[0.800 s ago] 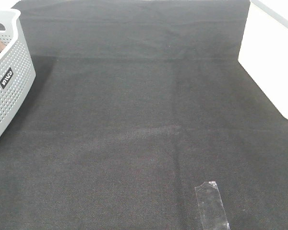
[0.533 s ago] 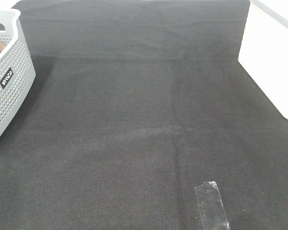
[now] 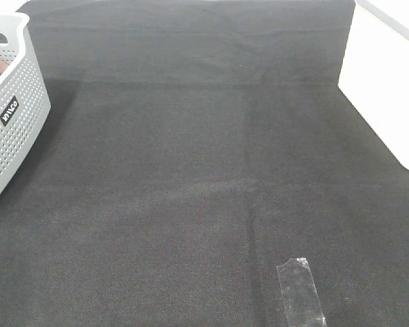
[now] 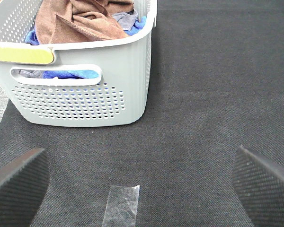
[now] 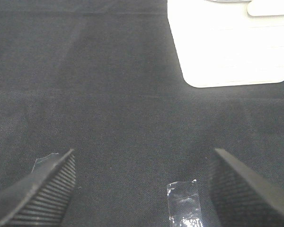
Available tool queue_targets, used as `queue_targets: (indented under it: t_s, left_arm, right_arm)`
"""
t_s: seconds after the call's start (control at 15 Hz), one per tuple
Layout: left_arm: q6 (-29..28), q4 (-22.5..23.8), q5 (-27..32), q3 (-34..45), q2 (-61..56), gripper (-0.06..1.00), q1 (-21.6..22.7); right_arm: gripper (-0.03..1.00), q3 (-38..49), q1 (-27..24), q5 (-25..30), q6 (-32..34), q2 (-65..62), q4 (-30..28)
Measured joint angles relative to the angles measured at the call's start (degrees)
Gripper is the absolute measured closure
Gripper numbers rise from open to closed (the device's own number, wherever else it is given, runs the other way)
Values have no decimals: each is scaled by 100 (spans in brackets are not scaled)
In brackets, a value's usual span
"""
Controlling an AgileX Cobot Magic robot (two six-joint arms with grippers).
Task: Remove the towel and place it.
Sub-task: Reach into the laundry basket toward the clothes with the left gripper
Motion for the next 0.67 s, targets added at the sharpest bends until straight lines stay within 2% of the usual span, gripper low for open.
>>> queue_targets:
  t_s: [0.67]
  left_arm:
    - [0, 0, 0, 0, 0, -5, 0]
  right_arm:
    - [26, 0, 0, 0, 0, 0, 0]
